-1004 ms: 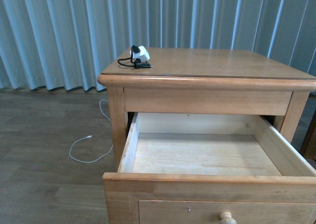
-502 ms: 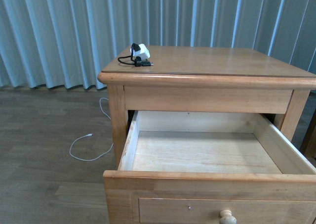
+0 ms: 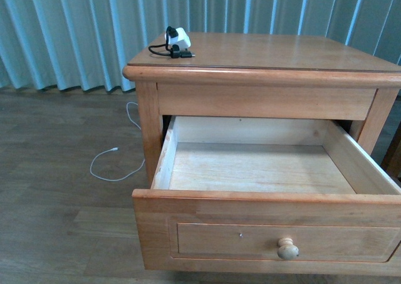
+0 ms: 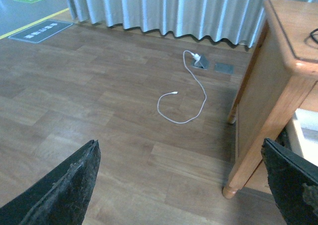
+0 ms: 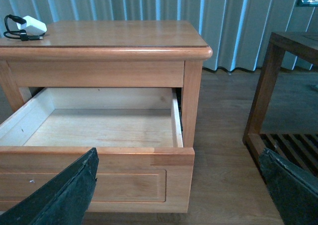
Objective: Put charger into drawer
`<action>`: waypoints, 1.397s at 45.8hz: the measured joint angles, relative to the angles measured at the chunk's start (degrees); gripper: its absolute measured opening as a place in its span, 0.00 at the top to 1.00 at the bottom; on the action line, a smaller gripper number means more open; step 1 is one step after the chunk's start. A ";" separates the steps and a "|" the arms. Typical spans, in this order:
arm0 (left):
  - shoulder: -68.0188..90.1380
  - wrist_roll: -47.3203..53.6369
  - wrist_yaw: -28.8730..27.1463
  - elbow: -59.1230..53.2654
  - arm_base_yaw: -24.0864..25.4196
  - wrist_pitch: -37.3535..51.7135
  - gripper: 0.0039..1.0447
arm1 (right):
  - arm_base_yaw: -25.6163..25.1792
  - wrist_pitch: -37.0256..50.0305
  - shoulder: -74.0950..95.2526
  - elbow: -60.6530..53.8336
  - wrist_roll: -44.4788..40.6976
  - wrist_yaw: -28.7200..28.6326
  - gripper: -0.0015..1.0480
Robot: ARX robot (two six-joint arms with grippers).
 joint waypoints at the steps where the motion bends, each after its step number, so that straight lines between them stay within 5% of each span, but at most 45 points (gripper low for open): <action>1: 2.14 0.52 0.57 1.64 -0.31 0.63 0.06 | 0.00 0.00 0.00 0.00 0.00 0.00 0.08; 12: 30.99 3.02 6.01 28.48 -4.48 4.90 0.06 | 0.00 0.00 0.00 0.00 0.00 0.00 0.08; 30: 62.80 -0.46 4.96 63.93 -8.41 1.62 0.06 | 0.00 0.00 0.00 0.00 0.02 0.00 0.08; 57: 83.01 -1.79 2.43 88.19 -10.05 -8.50 0.06 | 0.00 0.00 0.00 0.00 0.02 0.00 0.08; 64: 84.72 -1.75 0.96 92.35 -10.05 -15.37 0.32 | 0.00 0.00 0.00 0.00 0.02 0.00 0.08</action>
